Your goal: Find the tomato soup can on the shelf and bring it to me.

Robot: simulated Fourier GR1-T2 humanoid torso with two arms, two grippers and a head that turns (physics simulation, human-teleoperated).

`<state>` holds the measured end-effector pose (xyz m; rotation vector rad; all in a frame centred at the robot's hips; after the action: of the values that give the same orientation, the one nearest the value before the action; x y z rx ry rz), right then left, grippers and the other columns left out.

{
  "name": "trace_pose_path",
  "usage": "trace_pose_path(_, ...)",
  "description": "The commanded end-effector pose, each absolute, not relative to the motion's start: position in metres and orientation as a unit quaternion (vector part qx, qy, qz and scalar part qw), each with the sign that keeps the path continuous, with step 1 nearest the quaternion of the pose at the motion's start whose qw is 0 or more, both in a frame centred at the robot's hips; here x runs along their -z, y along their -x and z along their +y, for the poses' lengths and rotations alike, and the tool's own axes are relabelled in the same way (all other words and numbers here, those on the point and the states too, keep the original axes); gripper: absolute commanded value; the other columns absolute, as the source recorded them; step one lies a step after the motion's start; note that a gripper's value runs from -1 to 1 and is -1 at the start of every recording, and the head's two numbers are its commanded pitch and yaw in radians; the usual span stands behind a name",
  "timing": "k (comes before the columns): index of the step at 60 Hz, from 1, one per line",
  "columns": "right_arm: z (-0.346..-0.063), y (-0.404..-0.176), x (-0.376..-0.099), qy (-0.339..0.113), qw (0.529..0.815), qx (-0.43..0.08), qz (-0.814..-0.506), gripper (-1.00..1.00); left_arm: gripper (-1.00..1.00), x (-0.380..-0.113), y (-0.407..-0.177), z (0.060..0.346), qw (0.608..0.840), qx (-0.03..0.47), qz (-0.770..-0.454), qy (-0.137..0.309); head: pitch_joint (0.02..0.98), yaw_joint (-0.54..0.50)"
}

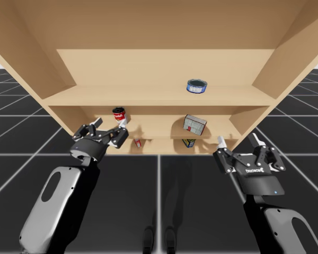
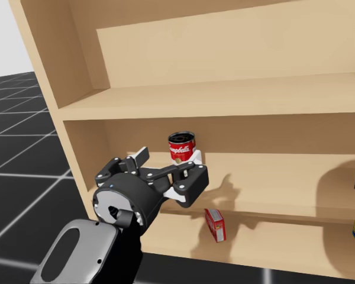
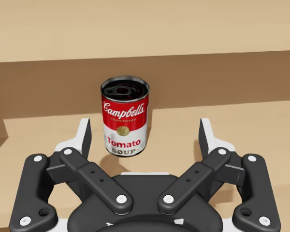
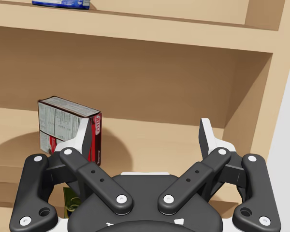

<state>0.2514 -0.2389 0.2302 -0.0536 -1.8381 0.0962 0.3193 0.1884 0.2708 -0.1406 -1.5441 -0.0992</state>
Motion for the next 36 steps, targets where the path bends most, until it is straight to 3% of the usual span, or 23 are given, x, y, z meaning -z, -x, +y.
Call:
trace_pose_path(1, -0.241, -0.252, -0.23, 0.026, 0.604, -0.042, -0.796, -1.0, -1.0, -0.262, -0.344, 0.193, 0.724, 0.026, -0.687, 0.057, 0.483, 0.3)
trace_pose_path(18, -0.244, -0.253, -0.231, 0.029, 0.603, -0.039, -0.796, -1.0, -1.0, -0.25, -0.382, 0.189, 0.742, 0.013, -0.668, 0.058, 0.481, 0.3)
trace_pose_path(36, -0.246, -0.253, -0.232, 0.031, 0.602, -0.037, -0.797, -1.0, -1.0, -0.247, -0.399, 0.182, 0.747, 0.012, -0.663, 0.054, 0.483, 0.29)
